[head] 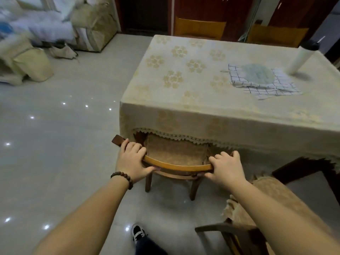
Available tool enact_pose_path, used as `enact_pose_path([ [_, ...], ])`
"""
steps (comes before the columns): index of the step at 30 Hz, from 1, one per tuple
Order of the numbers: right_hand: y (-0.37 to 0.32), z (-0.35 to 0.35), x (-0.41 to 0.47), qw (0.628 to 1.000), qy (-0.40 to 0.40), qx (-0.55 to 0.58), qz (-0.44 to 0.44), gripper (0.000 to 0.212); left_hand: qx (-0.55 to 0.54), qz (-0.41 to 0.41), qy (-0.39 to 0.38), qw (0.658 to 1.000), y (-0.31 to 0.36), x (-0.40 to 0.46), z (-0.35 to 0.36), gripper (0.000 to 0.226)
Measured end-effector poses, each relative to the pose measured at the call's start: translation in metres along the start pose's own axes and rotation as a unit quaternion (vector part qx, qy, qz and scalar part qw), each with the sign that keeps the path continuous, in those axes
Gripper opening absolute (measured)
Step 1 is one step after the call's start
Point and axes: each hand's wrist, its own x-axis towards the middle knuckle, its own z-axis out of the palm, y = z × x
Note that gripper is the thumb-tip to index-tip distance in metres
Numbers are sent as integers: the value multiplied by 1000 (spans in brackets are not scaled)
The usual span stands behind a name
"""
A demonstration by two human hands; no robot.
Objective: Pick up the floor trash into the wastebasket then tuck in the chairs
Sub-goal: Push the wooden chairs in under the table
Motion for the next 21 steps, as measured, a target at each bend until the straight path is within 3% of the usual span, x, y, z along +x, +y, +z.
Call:
enact_pose_path([
  [6,-14,25,8,990,125,15,-64,52,-7,29,57,998,-7,8,13,65],
  [11,-12,35,24,975,210,15,-66,44,-27,64,103,992,-21,30,18,56],
  [21,-46,0,83,972,230,47,-6,46,6,121,51,991,-82,122,2,67],
])
